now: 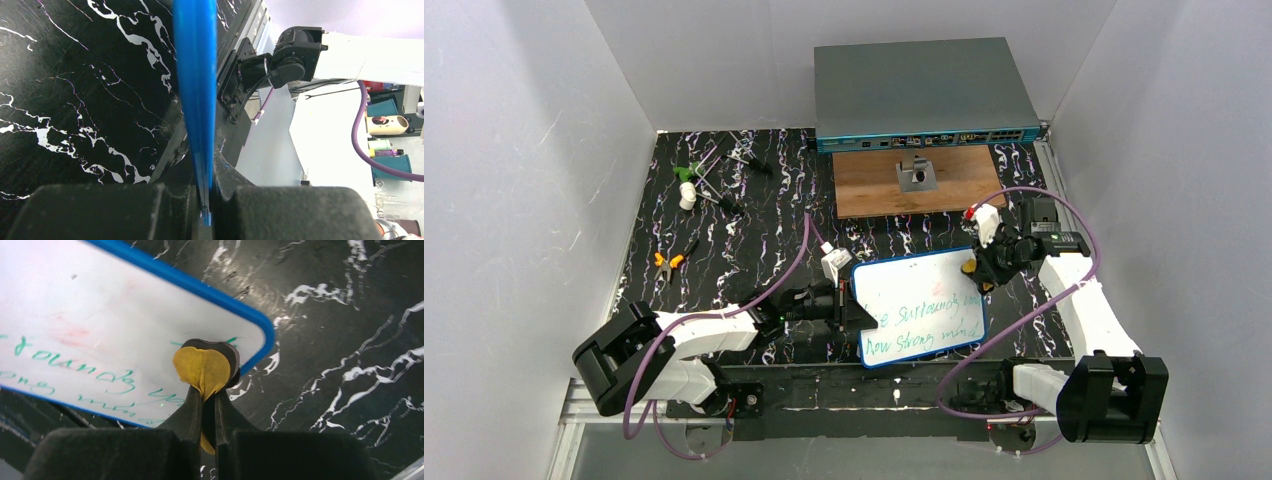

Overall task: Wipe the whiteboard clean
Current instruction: Erase the whiteboard at the center of the board.

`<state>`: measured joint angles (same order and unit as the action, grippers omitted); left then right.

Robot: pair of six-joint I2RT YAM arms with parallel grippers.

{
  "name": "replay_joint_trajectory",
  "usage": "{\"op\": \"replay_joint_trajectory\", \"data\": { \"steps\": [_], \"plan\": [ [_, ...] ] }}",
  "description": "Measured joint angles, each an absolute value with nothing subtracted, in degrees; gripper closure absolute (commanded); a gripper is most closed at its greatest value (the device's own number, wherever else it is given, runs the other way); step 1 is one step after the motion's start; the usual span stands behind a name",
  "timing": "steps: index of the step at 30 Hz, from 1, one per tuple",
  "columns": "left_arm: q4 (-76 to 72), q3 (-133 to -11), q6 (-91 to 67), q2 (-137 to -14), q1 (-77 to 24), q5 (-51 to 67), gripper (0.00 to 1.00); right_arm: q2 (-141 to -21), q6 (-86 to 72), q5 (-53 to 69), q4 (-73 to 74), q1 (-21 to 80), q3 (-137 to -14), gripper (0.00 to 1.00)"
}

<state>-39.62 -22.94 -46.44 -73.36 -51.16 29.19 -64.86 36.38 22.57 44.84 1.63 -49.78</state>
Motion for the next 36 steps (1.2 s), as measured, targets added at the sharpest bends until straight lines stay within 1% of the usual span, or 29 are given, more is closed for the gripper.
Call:
{"op": "replay_joint_trajectory", "data": {
  "steps": [4, 8, 13, 18, 25, 31, 36],
  "plan": [
    [-39.75, -22.94, -46.26, -73.36, -51.16, 29.28, 1.0, -63.86, 39.27, 26.39, 47.7, 2.7, -48.45, 0.99],
    [-39.99, -22.94, -46.19, -73.36, -51.16, 29.47, 1.0, -62.7, 37.08, 28.01, 47.51, 3.46, -48.23, 0.99],
    [-40.23, -22.94, -46.24, -73.36, -51.09, 29.17, 1.0, -63.4, 31.62, 21.85, 43.86, 3.46, -50.0, 0.99],
    [-40.18, -22.83, -46.41, -73.36, -51.09, 29.04, 1.0, -65.1, 31.66, 16.82, 42.7, 3.46, -50.59, 0.99],
    [-40.38, -22.39, -47.09, -73.36, -51.05, 29.1, 1.0, -64.53, 35.35, 18.24, 43.97, 5.28, -49.67, 0.99],
    [-40.71, -22.22, -47.0, -73.36, -51.05, 29.19, 1.0, -63.37, 35.75, 22.5, 45.5, 7.88, -49.3, 0.99],
    [-40.71, -22.22, -47.18, -73.36, -51.05, 29.12, 1.0, -63.86, 32.95, 17.21, 43.53, 7.79, -49.32, 0.99]
  ]
}}
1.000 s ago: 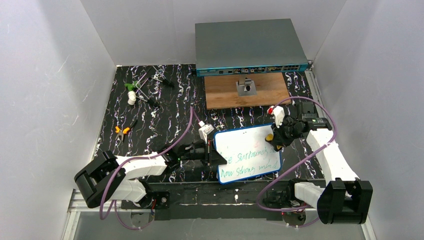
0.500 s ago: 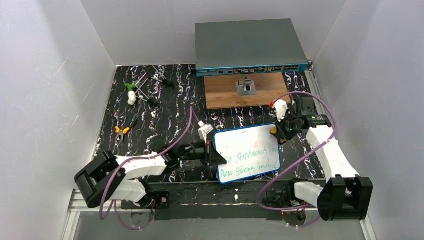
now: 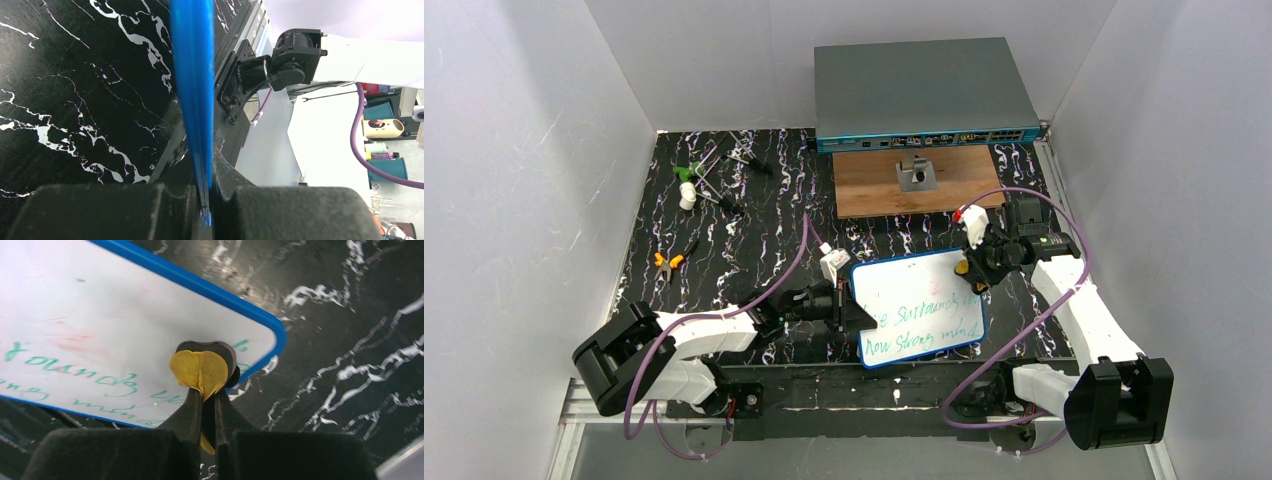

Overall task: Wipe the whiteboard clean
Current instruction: Erase the whiteboard at the center of the board.

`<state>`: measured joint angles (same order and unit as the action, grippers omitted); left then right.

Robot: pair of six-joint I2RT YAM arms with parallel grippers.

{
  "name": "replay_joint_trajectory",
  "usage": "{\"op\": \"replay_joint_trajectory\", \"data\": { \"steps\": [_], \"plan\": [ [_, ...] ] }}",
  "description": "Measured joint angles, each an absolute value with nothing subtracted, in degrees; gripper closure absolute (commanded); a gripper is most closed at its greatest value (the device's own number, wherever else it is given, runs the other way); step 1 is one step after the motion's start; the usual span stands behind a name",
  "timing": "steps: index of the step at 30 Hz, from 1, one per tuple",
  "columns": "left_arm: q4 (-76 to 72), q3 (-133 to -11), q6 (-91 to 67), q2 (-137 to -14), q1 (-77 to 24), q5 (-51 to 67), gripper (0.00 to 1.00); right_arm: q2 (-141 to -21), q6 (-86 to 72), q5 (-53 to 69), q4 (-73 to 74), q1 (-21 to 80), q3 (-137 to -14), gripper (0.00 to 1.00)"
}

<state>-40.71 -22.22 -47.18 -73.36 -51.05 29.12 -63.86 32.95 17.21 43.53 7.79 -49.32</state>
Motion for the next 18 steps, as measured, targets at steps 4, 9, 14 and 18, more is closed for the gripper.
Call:
{"op": "replay_joint_trajectory", "data": {
  "steps": [4, 9, 14, 18],
  "plan": [
    [-40.71, -22.2, -47.42, -73.36, -51.03, 28.95, 1.0, -64.18, 32.82, 12.14, 42.02, 7.11, -49.34, 0.99],
    [-40.64, -22.11, -47.37, -73.12, -51.0, 28.99, 1.0, -64.03, 37.63, 12.08, 43.05, 6.85, -49.12, 0.99],
    [-40.64, -22.0, -47.37, -73.01, -51.0, 29.19, 1.0, -62.35, 43.4, 15.22, 46.26, 6.66, -46.78, 0.99],
    [-40.64, -21.98, -47.11, -73.01, -51.0, 29.23, 1.0, -61.36, 44.23, 16.73, 47.88, 7.18, -46.04, 0.99]
  ]
}}
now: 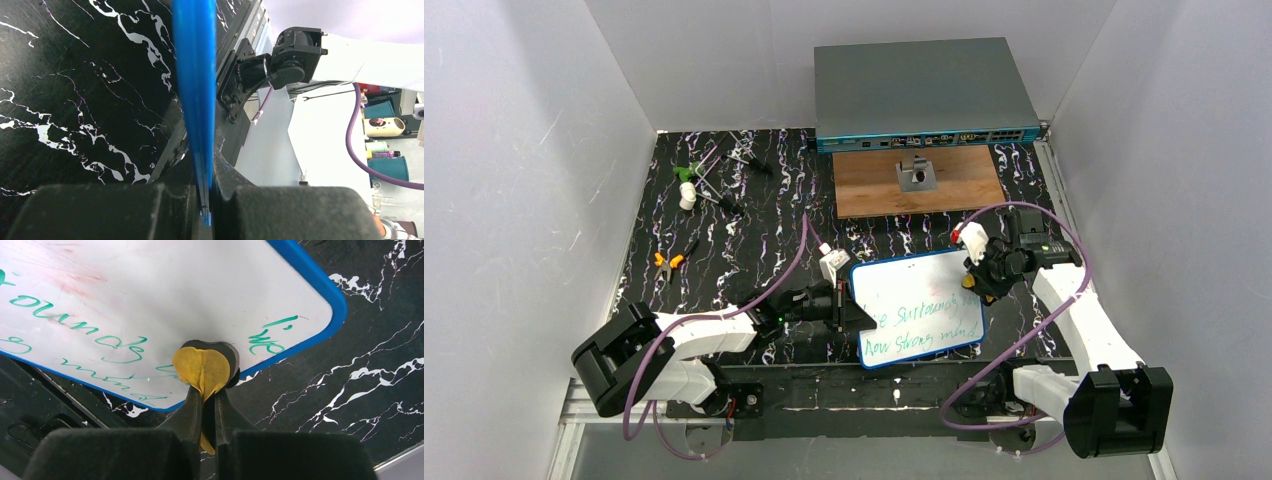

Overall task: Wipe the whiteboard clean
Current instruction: Erase the whiteboard at the center of the board.

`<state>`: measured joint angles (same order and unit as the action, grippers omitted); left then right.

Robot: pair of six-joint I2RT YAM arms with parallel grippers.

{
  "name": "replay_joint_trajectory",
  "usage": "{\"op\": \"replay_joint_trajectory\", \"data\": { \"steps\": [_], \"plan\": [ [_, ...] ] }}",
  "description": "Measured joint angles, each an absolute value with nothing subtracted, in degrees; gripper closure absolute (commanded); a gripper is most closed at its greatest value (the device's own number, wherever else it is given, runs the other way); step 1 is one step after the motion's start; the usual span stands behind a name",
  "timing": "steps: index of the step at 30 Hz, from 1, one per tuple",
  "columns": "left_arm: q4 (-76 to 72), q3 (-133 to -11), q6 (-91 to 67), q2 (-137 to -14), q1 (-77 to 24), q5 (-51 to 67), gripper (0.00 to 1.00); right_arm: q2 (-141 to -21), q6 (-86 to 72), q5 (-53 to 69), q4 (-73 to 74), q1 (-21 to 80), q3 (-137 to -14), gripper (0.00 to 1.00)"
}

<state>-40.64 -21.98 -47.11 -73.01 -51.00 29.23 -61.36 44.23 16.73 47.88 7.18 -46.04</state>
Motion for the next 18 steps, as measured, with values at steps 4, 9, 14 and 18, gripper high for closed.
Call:
{"op": "replay_joint_trajectory", "data": {
  "steps": [4, 9, 14, 18],
  "plan": [
    [-40.73, -21.98, -46.94, -73.01, -51.0, 29.06, 1.0, -61.98, 40.86, 15.38, 46.81, 7.27, -47.11, 0.99],
    [-40.95, -21.93, -46.92, -73.01, -50.98, 28.97, 1.0, -64.31, 35.83, 11.49, 42.02, 7.42, -51.51, 0.99],
    [-41.17, -21.69, -47.03, -73.01, -50.94, 28.93, 1.0, -65.73, 35.7, 9.39, 40.12, 7.44, -52.12, 0.99],
    [-41.56, -21.23, -47.59, -73.01, -50.94, 29.12, 1.0, -65.41, 40.36, 10.68, 42.11, 7.49, -50.87, 0.99]
  ]
}}
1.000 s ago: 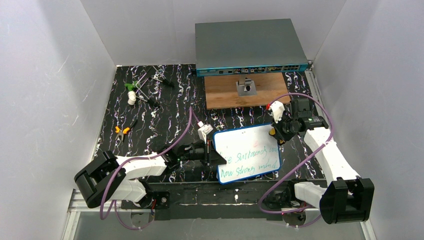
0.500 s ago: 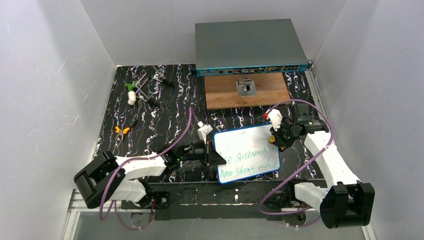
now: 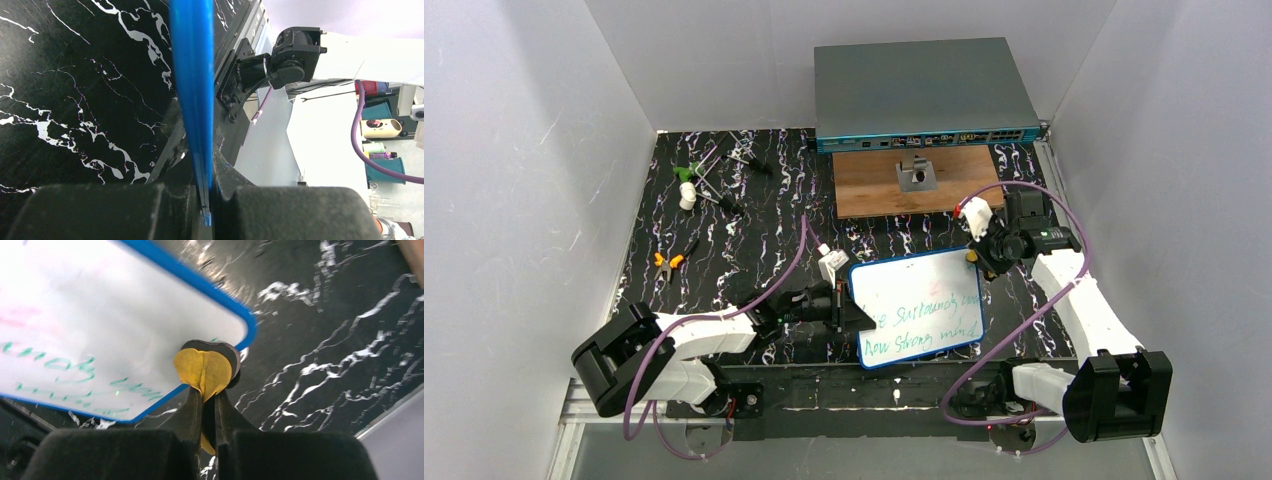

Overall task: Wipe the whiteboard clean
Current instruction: Erase the whiteboard at the center of the board.

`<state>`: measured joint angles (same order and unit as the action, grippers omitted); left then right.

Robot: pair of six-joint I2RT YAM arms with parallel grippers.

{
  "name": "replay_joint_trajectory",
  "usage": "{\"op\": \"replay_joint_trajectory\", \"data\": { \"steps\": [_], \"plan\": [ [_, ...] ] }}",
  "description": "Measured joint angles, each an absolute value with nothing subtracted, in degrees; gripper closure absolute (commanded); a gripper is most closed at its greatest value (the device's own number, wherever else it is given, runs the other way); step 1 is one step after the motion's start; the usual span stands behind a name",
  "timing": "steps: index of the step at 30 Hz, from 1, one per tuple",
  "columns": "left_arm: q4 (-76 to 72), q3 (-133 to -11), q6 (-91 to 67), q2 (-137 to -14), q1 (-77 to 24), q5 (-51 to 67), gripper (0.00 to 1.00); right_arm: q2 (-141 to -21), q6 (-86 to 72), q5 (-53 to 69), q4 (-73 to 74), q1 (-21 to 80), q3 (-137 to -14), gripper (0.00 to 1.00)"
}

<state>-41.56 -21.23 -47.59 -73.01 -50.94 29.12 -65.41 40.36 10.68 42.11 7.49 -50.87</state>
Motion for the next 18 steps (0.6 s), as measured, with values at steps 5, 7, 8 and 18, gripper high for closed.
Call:
{"op": "replay_joint_trajectory", "data": {
  "steps": [5, 7, 8, 18],
  "plan": [
    [-41.98, -21.04, -47.33, -73.01, -50.94, 29.52, 1.0, -62.65, 46.02, 14.76, 47.83, 7.57, -48.21, 0.99],
    [-42.02, -20.99, -47.13, -73.01, -50.94, 29.74, 1.0, -62.35, 46.26, 15.62, 49.15, 7.66, -48.1, 0.99],
    [-42.02, -20.99, -47.09, -73.01, -50.94, 29.74, 1.0, -62.48, 45.43, 15.53, 49.1, 7.7, -48.14, 0.99],
    [-42.35, -20.97, -47.05, -72.62, -50.61, 28.4, 1.0, -68.03, 35.55, 7.33, 41.95, 7.9, -53.28, 0.99]
  ]
}}
